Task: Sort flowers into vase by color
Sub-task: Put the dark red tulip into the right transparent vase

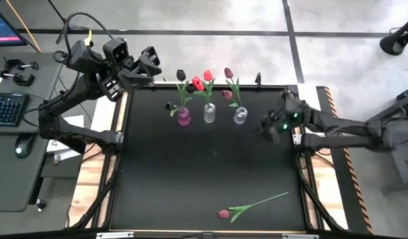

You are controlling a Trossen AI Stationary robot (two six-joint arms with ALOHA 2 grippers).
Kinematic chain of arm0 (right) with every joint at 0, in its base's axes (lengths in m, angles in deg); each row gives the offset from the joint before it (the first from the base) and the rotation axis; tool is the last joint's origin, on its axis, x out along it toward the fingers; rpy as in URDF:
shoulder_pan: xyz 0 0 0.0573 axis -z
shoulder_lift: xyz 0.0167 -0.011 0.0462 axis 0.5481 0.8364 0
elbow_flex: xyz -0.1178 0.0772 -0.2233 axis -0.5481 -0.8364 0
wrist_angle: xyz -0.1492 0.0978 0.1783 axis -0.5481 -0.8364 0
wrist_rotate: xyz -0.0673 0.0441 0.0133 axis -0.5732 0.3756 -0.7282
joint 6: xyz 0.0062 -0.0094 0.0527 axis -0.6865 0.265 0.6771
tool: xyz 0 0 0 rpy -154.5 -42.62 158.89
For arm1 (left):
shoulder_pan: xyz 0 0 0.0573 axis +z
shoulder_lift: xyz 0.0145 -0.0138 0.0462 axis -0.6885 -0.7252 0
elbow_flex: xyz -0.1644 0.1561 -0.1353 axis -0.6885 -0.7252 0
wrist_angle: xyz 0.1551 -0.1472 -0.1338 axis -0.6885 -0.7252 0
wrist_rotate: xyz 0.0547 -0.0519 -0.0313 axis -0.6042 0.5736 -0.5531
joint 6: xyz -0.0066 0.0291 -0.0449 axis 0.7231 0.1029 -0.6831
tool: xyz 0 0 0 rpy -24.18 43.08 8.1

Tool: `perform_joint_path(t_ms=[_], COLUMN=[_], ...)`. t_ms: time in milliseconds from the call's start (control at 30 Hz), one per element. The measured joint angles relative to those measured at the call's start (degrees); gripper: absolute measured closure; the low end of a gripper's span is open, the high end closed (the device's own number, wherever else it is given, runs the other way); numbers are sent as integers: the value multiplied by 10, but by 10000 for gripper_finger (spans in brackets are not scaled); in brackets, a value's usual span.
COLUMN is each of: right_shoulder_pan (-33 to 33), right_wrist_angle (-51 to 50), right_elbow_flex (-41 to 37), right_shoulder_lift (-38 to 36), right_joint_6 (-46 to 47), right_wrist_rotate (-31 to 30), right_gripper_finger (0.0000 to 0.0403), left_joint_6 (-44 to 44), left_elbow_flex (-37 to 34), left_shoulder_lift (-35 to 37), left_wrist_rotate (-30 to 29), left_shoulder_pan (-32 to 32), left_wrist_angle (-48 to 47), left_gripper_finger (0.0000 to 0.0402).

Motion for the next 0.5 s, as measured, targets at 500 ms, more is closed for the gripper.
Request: perform_joint_path(t_ms=[500], right_shoulder_pan=[-453], right_wrist_angle=[56], right_elbow_flex=[74], right_shoulder_lift=[313], right_joint_6=[68], right_wrist_rotate=[-8], right_gripper_finger=[174], left_joint_6=[39], left_elbow_flex=[0], left_shoulder_lift=[0], left_wrist_rotate=[2], left_shoulder_pan=[1], left_wrist_angle=[0], left_gripper_finger=[243])
